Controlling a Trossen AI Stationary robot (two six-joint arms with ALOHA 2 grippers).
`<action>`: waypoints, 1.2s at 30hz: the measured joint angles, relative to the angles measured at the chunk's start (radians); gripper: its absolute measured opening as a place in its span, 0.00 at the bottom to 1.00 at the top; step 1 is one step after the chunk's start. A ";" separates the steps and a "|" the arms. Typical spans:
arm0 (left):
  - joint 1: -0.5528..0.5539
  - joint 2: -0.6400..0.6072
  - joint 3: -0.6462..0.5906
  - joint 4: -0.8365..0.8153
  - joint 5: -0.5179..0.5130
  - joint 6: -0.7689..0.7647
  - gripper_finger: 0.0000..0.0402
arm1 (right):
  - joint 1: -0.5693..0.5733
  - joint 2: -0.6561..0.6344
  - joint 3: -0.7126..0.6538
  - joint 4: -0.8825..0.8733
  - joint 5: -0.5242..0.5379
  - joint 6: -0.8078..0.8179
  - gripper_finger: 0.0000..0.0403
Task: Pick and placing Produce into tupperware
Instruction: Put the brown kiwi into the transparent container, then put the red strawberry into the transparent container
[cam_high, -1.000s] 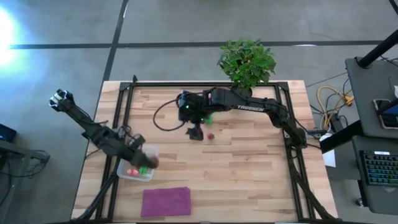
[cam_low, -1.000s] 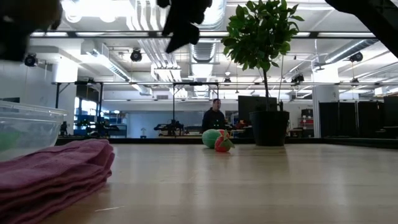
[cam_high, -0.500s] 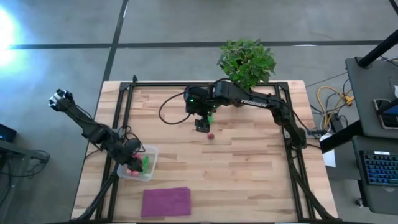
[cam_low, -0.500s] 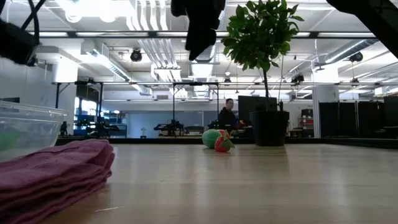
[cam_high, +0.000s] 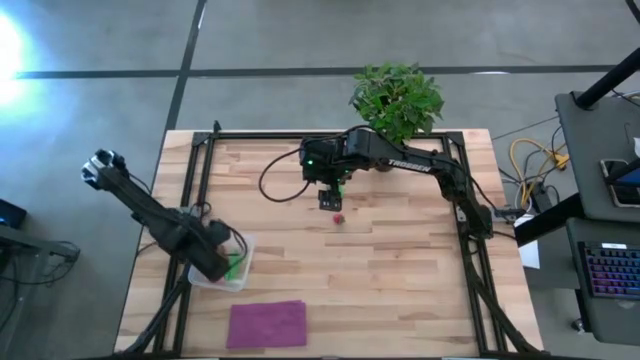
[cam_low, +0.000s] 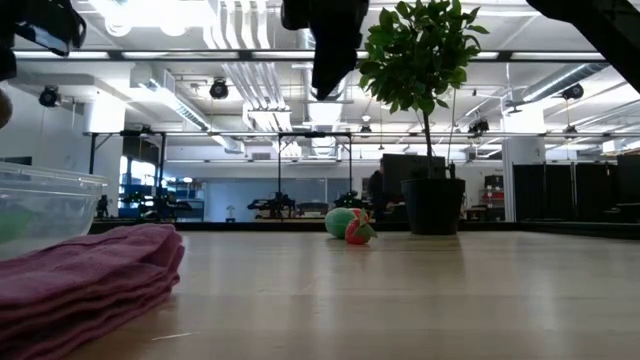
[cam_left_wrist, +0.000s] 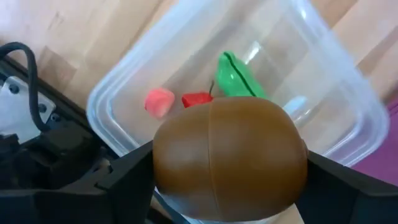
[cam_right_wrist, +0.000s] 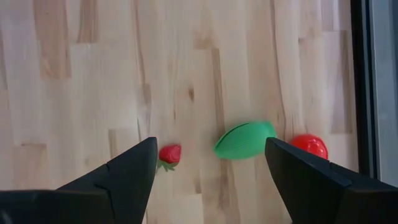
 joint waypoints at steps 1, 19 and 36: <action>0.000 0.029 0.005 0.003 0.016 0.015 0.74 | 0.000 0.000 0.000 -0.003 0.000 0.000 0.72; -0.008 0.141 0.023 -0.001 0.068 0.082 0.91 | 0.000 -0.002 0.000 -0.050 0.000 -0.025 0.73; 0.067 -0.088 0.014 0.331 -0.170 0.281 0.92 | 0.007 -0.377 -0.255 -0.060 0.109 0.170 0.72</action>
